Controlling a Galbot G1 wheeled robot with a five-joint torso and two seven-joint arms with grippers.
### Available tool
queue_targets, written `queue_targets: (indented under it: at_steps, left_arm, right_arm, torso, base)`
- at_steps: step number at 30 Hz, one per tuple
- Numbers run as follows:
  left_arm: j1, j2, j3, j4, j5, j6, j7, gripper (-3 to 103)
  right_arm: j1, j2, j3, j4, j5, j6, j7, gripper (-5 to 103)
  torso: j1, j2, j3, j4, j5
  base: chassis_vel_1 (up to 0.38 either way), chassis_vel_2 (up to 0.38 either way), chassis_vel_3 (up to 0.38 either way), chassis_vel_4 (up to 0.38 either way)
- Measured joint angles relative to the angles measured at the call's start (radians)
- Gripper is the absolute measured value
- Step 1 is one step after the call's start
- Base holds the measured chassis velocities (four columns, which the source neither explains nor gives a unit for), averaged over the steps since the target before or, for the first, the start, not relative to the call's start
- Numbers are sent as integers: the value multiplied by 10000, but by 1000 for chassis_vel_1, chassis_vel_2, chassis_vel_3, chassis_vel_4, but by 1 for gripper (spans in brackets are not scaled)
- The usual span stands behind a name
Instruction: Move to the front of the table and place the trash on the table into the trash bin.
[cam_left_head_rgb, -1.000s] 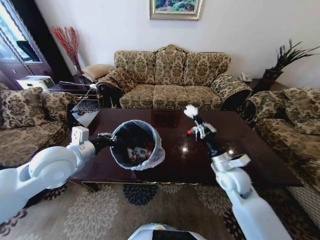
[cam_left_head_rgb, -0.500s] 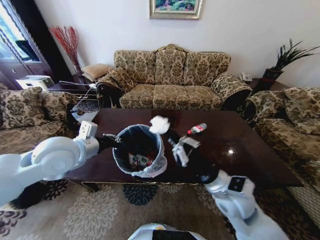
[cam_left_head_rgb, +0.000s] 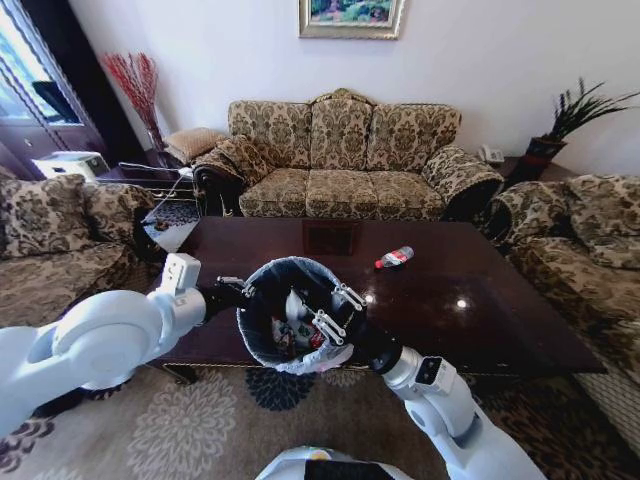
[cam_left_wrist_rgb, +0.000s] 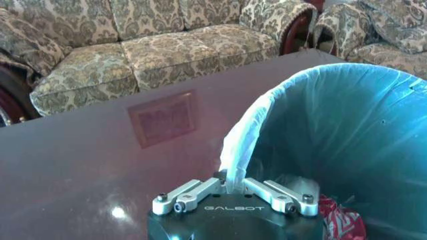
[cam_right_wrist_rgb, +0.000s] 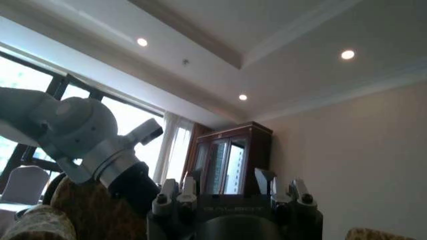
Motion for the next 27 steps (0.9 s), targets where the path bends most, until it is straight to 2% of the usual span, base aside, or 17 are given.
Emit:
queue_targets:
  at_steps: [1,3,4,5,6,8,9,10,11,12,13,14,15,18,27]
  left_arm:
    - [0,0,0,0,0,0,0,0]
    - [34,-135,9,13,-2,0,-51,0]
    - [92,-304,43,81,-34,-1,-191,0]
    - [92,-304,43,81,-34,-1,-191,0]
    - [115,-371,55,118,-47,-2,-257,0]
    - [169,-730,81,304,-23,-20,-412,0]
    - [169,-730,81,304,-23,-20,-412,0]
    - [174,-913,81,352,35,-59,-431,0]
    - [175,-1144,75,378,102,-98,-451,0]
    - [175,-1144,75,378,102,-98,-451,0]
    - [174,-1326,60,380,145,-116,-462,0]
    - [186,-1511,40,350,183,-116,-464,0]
    - [204,-1596,34,320,215,-116,-462,0]
    - [241,-1788,33,224,354,-118,-435,0]
    - [421,-2353,32,6,671,-107,-366,0]
  right_arm:
    - [0,0,0,0,0,0,0,46]
    - [-57,45,200,214,-113,-273,666,57]
    - [-90,91,443,292,-156,-626,1613,62]
    - [-90,91,443,292,-156,-626,1613,62]
    - [-97,107,538,299,-104,-744,2026,68]
    - [-127,205,1092,303,446,-1235,3522,79]
    - [-127,205,1092,303,446,-1235,3522,79]
    - [-146,281,1337,242,566,-1297,3853,79]
    - [-224,473,1824,7,668,-1314,4116,89]
    - [-224,473,1824,7,668,-1314,4116,89]
    - [-343,744,2395,-348,724,-1308,4272,89]
    - [-489,1009,2887,-774,915,-1288,4487,98]
    - [-568,1109,3095,-971,1120,-1288,4557,98]
    - [-718,1180,3367,-1346,1500,-1275,4514,100]
    - [-787,1291,3399,-1810,1539,-1202,4408,100]
  torso:
    - [0,0,0,0,0]
    - [0,0,0,-1,0]
    - [0,0,0,-2,-3]
    - [0,0,0,-2,-3]
    - [0,0,0,-3,-4]
    - [0,0,1,0,-2]
    - [0,0,1,0,-2]
    - [1,0,1,0,-4]
    - [0,0,0,1,-4]
    - [0,0,0,1,-4]
    - [0,0,0,2,-5]
    - [0,-1,1,-2,2]
    - [0,-1,1,-1,3]
    - [0,0,0,-3,3]
    - [0,0,0,2,-3]
  base:
    - [0,0,0,0]
    - [0,0,0,0]
    - [0,0,0,0]
    - [0,0,0,0]
    - [0,0,0,0]
    - [0,0,0,0]
    - [0,0,0,0]
    - [0,0,0,0]
    - [0,0,0,0]
    - [0,0,0,0]
    - [0,0,0,0]
    - [0,0,0,0]
    - [0,0,0,0]
    - [0,0,0,0]
    - [-28,-31,27,38]
